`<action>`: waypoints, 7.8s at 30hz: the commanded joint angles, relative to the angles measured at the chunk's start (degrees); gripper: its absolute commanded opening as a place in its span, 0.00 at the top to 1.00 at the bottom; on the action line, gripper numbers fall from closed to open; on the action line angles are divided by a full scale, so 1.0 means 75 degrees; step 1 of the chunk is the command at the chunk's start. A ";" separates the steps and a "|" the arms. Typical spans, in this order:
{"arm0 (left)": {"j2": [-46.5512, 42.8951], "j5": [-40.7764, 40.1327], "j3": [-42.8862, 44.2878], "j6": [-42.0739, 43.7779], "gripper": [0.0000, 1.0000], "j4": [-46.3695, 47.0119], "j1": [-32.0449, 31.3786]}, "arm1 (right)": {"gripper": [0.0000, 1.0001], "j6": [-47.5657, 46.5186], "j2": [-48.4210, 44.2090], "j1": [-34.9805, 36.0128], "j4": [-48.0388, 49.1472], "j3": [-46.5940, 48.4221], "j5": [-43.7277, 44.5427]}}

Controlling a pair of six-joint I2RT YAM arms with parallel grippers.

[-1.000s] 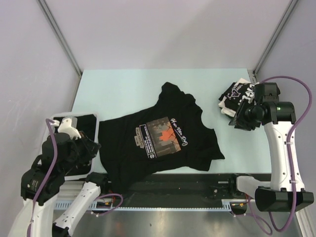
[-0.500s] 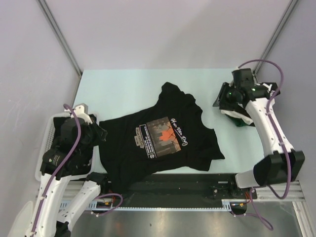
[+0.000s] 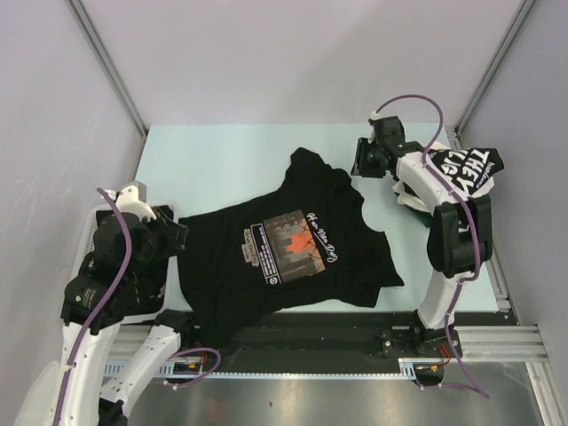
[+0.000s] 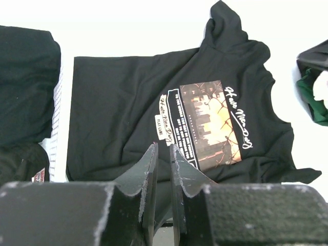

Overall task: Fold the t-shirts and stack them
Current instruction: Flatten out the tshirt, then grap the side of the flattened tshirt closest away from the robot with both arms

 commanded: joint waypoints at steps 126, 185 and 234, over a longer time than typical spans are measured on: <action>0.9878 -0.0341 0.2514 0.1623 0.39 0.4393 0.1203 | 0.69 -0.1007 -0.3226 -0.0352 0.0217 0.0445 0.0085; 1.4238 -0.0258 0.8936 0.1189 1.00 0.1744 0.2750 | 0.69 -0.1171 -0.2886 -0.0622 -0.0498 0.0550 0.0144; 0.4840 0.1980 -0.0357 0.0860 0.66 0.3140 0.0488 | 0.67 0.0716 -0.5816 0.1344 -0.4060 -0.4441 -0.0594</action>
